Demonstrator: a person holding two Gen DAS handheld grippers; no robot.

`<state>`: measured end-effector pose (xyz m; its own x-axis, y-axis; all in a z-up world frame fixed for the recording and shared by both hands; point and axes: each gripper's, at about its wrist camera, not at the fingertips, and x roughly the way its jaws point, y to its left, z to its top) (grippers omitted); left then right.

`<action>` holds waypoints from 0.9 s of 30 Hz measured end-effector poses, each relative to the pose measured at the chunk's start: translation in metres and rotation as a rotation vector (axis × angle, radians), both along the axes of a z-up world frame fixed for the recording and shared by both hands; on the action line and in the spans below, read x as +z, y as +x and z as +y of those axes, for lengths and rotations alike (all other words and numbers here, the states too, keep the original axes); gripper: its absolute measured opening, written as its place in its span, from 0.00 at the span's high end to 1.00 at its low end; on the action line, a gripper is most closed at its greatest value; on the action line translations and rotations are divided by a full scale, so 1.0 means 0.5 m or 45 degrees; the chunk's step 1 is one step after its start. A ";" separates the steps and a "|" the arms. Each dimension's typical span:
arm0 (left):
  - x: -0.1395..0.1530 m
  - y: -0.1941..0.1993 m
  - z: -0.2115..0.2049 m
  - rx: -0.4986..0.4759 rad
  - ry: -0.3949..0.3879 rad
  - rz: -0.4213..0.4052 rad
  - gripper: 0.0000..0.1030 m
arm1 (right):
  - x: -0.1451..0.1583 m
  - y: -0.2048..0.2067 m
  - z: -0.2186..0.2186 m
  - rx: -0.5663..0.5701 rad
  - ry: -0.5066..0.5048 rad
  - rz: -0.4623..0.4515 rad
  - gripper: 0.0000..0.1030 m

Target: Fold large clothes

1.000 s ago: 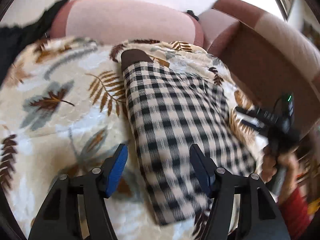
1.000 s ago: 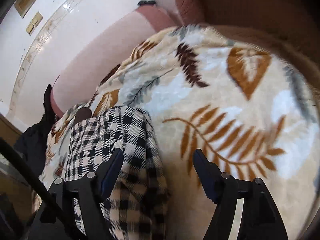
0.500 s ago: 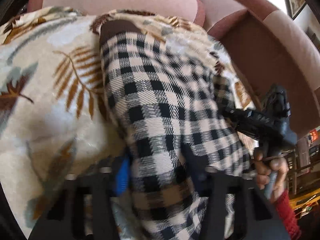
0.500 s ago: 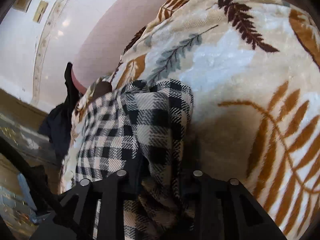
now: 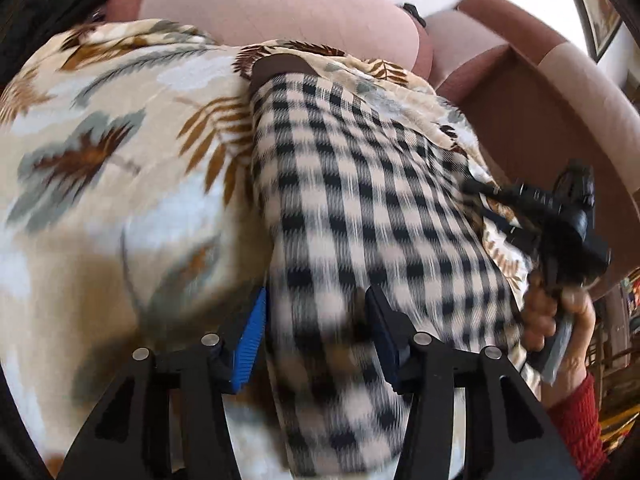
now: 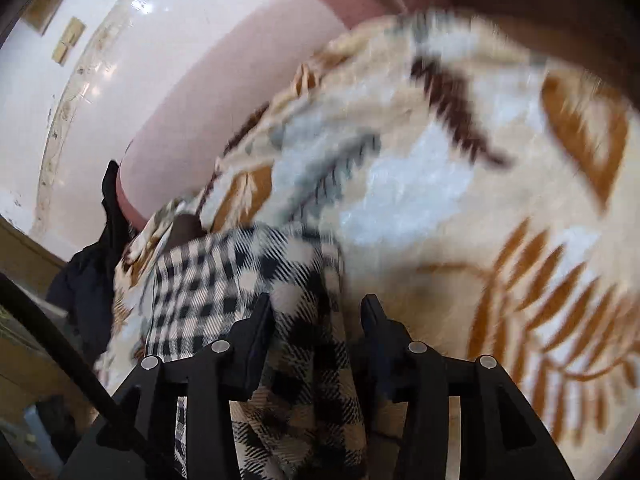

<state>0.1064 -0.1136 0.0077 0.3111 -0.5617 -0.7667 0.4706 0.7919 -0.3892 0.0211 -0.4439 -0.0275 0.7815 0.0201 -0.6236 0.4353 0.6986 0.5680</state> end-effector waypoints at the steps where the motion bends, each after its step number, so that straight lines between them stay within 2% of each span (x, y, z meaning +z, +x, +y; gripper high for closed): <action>1: -0.008 -0.015 0.015 0.010 -0.008 0.004 0.51 | 0.021 -0.007 0.009 -0.023 -0.063 -0.017 0.51; 4: -0.036 -0.054 0.036 0.038 0.011 0.026 0.51 | 0.093 -0.033 0.063 -0.039 -0.217 -0.098 0.51; 6: -0.045 -0.077 0.044 0.049 0.003 0.010 0.51 | 0.122 -0.050 0.098 0.024 -0.248 -0.139 0.52; 9: -0.039 -0.103 0.063 0.069 0.002 -0.004 0.51 | 0.130 -0.045 0.172 0.230 -0.182 -0.170 0.52; 12: -0.018 -0.133 0.093 0.096 0.013 -0.031 0.51 | 0.105 -0.034 0.239 0.367 -0.154 -0.118 0.52; 15: 0.034 -0.179 0.145 0.177 0.071 -0.161 0.51 | 0.082 -0.022 0.295 0.446 -0.151 -0.063 0.55; 16: 0.053 -0.191 0.158 0.201 0.095 -0.224 0.48 | 0.078 -0.020 0.314 0.471 -0.163 -0.050 0.56; 17: 0.071 -0.206 0.173 0.232 0.124 -0.292 0.44 | 0.074 -0.018 0.327 0.486 -0.171 -0.042 0.56; 19: 0.106 -0.232 0.195 0.319 0.189 -0.438 0.25 | 0.064 -0.021 0.358 0.532 -0.146 -0.030 0.56; 22: 0.152 -0.267 0.230 0.490 0.299 -0.663 0.15 | 0.030 -0.024 0.396 0.575 -0.063 0.010 0.55; 25: 0.177 -0.275 0.264 0.568 0.367 -0.751 0.14 | -0.019 -0.033 0.435 0.623 0.024 0.096 0.55; 27: 0.181 -0.272 0.290 0.564 0.356 -0.753 0.14 | -0.029 -0.055 0.457 0.614 -0.034 0.128 0.55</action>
